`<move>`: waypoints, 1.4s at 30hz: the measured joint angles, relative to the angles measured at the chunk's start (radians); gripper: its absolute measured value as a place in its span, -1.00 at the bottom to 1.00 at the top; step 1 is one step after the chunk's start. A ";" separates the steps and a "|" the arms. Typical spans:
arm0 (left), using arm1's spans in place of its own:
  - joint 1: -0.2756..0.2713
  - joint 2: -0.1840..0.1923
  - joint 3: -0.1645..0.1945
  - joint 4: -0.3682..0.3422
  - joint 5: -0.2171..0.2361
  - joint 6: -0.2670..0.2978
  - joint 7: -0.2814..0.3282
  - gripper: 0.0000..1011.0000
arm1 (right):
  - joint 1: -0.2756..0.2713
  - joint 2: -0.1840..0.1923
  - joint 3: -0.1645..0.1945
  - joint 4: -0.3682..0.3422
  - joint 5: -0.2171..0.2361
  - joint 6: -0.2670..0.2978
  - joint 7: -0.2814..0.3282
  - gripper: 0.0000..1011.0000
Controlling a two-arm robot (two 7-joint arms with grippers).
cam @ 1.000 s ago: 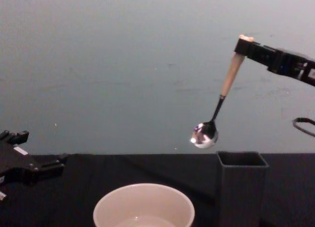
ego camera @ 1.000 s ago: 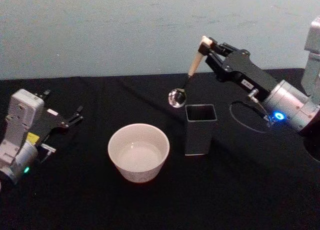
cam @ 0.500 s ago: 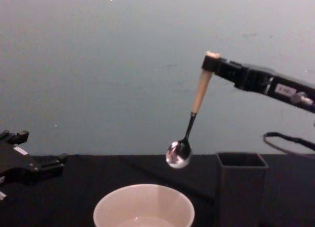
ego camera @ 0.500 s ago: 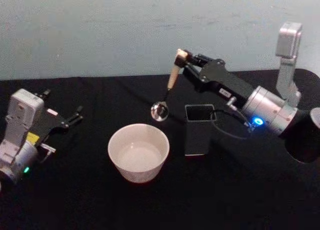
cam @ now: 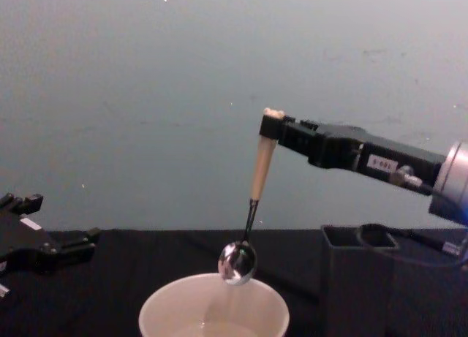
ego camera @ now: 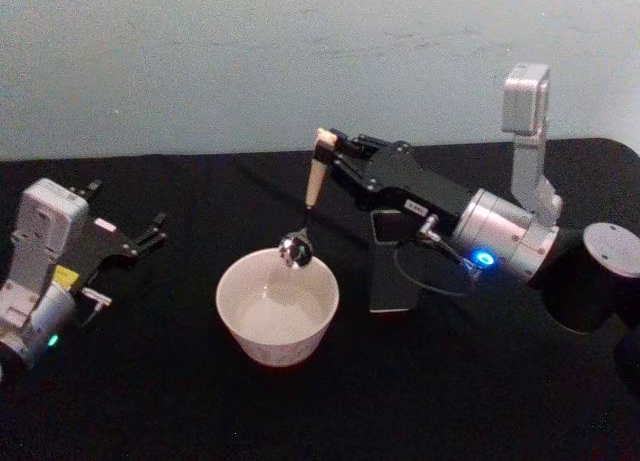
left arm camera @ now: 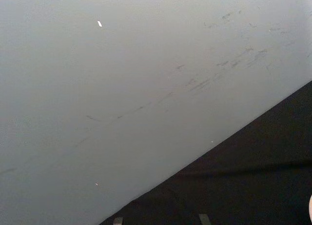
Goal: Pick up the stirring spoon with one hand, stir inside the cup, then place it back in its original position.
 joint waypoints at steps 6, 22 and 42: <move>0.000 0.000 0.000 0.000 0.000 0.000 0.000 0.98 | 0.003 -0.004 -0.023 0.011 -0.041 -0.014 -0.006 -0.58; 0.000 0.000 0.000 0.000 0.000 0.000 0.000 0.98 | -0.002 0.001 -0.070 0.008 -0.172 -0.052 -0.013 -0.58; 0.000 0.000 0.000 0.000 0.000 0.000 0.000 0.98 | 0.000 -0.021 -0.096 0.024 -0.229 -0.043 0.006 -0.58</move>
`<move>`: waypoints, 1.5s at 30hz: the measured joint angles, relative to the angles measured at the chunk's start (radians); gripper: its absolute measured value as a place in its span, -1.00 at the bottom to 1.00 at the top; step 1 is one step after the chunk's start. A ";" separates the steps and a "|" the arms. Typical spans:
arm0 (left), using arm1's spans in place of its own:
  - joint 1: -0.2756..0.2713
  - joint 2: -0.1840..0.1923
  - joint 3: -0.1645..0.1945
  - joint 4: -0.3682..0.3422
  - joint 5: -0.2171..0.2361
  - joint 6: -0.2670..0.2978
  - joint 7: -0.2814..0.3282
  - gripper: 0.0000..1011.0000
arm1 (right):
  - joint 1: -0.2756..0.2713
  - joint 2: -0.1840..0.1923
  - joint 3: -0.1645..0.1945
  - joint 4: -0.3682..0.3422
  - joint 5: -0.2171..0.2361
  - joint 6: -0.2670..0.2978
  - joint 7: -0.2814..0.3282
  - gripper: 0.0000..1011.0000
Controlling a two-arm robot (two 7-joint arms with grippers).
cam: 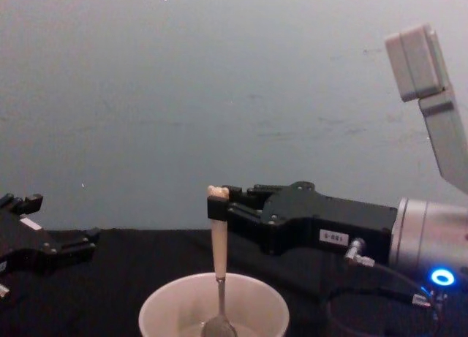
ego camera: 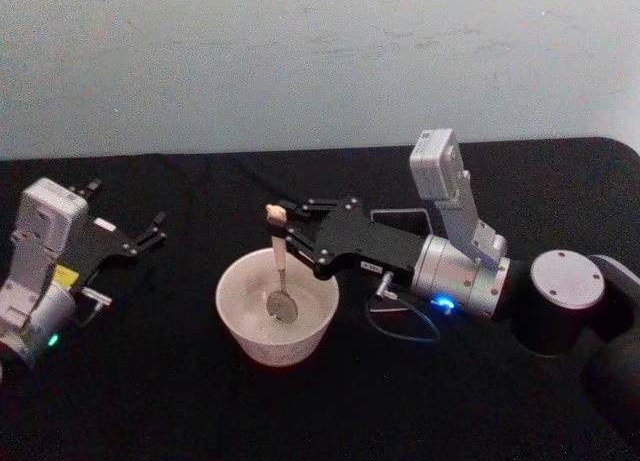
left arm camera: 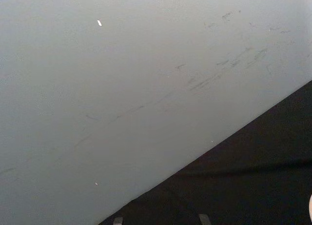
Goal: Pick up the stirring spoon with one hand, stir inside the cup, then place it back in its original position.
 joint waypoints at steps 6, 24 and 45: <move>0.000 0.000 0.000 0.000 0.000 0.000 0.000 0.98 | 0.000 -0.003 0.001 0.002 0.000 0.008 0.000 -0.58; 0.000 0.000 0.000 0.000 0.000 0.000 0.000 0.98 | 0.000 -0.002 0.002 0.001 0.001 0.005 0.000 -0.58; 0.000 0.000 0.000 0.000 0.000 0.000 0.000 0.98 | 0.012 -0.055 -0.024 0.018 0.011 -0.005 0.023 -0.58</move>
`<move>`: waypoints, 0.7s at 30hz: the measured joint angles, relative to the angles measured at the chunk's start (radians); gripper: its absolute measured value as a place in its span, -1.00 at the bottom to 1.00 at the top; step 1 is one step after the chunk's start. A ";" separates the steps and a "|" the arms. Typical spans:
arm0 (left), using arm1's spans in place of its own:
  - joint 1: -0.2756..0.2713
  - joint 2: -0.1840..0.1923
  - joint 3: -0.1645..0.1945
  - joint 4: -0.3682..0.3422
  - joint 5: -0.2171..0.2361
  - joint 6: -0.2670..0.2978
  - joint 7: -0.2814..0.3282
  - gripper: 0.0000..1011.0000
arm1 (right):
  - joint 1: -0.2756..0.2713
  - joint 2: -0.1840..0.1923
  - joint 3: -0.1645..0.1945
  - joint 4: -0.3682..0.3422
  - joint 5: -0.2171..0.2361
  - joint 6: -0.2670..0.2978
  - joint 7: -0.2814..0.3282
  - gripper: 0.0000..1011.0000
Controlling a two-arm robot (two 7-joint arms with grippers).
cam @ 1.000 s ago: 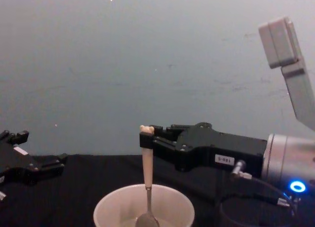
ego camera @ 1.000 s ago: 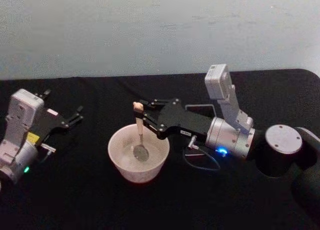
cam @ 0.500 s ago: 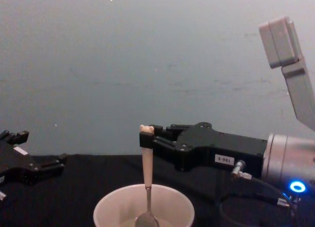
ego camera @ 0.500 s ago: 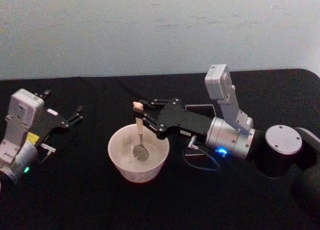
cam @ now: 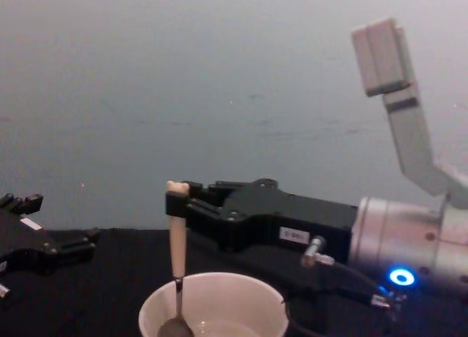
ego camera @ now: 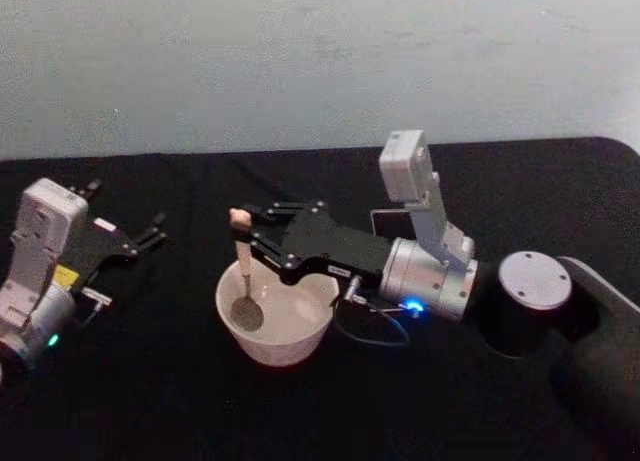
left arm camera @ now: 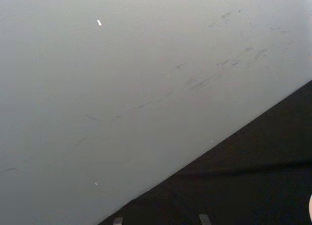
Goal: Pick up the stirring spoon with one hand, stir inside the cup, then place it back in its original position.
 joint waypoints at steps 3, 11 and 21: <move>0.000 0.000 0.000 0.000 0.000 0.000 0.000 0.98 | 0.010 -0.017 -0.006 0.018 -0.006 -0.001 -0.009 -0.58; 0.000 0.000 0.000 0.000 0.000 0.000 0.000 0.98 | 0.022 -0.034 -0.001 0.044 -0.026 -0.003 -0.044 -0.58; 0.000 0.000 0.000 0.000 0.000 0.000 0.000 0.98 | -0.002 -0.006 0.032 0.015 -0.028 0.002 -0.063 -0.58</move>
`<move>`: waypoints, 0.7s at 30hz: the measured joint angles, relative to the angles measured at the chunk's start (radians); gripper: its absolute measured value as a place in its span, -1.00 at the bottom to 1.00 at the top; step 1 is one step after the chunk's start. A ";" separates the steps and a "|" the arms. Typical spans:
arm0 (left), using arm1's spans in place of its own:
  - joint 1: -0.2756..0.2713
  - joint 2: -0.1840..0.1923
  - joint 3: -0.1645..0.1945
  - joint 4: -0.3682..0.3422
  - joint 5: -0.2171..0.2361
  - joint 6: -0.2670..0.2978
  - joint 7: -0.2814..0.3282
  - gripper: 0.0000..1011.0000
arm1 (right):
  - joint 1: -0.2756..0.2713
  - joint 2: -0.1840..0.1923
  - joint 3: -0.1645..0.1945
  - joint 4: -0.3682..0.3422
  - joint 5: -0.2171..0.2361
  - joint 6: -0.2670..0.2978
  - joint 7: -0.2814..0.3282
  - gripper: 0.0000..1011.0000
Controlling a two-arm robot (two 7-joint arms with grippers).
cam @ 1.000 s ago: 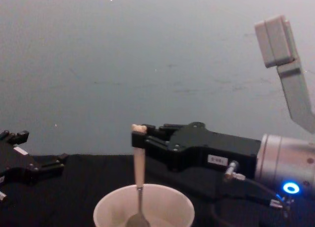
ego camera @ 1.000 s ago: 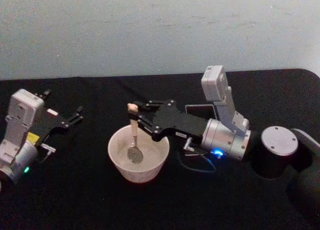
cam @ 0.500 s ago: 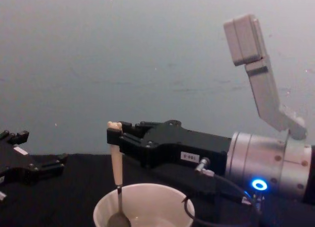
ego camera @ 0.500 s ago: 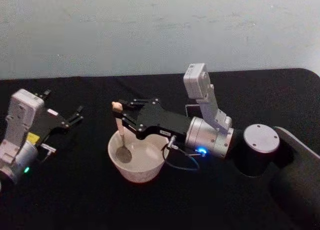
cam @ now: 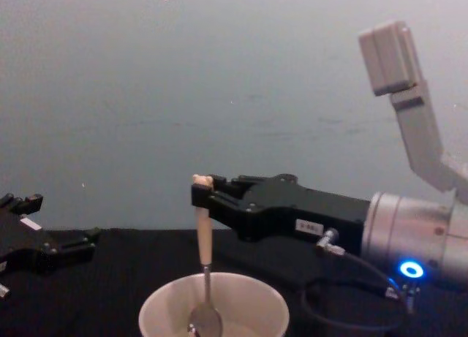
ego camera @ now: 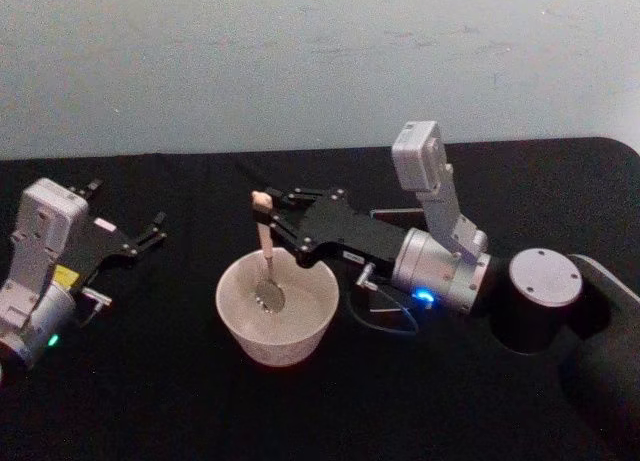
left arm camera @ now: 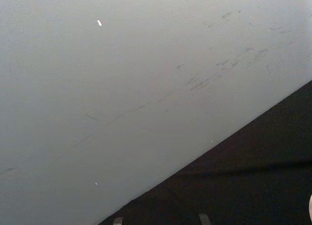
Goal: Pick up the stirring spoon with one hand, stir inside the cup, then place it back in its original position.
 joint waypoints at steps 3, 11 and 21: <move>0.000 0.000 0.000 0.000 0.000 0.000 0.000 0.98 | -0.012 0.013 0.010 -0.017 0.004 0.003 -0.001 -0.58; 0.000 0.000 0.000 0.000 0.000 0.000 0.000 0.98 | -0.047 0.047 0.024 -0.061 0.024 0.021 0.007 -0.58; 0.000 0.000 0.000 0.000 0.000 0.000 0.000 0.98 | -0.069 0.051 0.005 -0.088 0.051 0.033 0.039 -0.58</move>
